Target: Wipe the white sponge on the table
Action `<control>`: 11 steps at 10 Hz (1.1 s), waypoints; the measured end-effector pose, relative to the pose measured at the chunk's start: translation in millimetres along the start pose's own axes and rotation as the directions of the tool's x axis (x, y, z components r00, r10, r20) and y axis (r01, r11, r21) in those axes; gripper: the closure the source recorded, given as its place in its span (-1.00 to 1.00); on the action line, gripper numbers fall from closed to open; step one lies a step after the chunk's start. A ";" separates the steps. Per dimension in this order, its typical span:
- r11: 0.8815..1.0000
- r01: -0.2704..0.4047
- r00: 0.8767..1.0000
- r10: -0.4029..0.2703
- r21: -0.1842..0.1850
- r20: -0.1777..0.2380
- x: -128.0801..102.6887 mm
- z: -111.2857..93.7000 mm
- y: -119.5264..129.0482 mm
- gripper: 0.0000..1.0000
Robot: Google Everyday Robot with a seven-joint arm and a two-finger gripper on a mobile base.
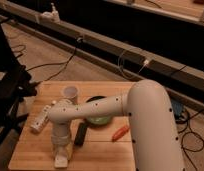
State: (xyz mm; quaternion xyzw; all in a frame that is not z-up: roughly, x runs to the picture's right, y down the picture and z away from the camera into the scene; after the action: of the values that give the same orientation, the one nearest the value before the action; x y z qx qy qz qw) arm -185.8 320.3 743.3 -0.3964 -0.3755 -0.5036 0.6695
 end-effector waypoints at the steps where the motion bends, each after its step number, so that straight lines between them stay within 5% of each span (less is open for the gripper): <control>1: 0.999 0.013 1.000 -0.014 -0.030 -0.019 15.0 -12.6 3.9 1.00; 4: 0.994 0.088 0.994 -0.092 -0.060 -0.057 46.9 -31.4 -22.8 1.00; 6: 0.983 0.179 0.980 -0.182 -0.045 -0.078 60.3 -35.5 -68.6 1.00; 11: 0.942 0.336 0.942 -0.336 0.013 -0.019 27.3 -13.7 -133.0 1.00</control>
State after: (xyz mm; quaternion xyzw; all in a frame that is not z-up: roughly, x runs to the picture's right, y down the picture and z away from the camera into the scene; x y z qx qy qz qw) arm -307.8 273.8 782.7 -0.3170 -0.4359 -0.6108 0.5800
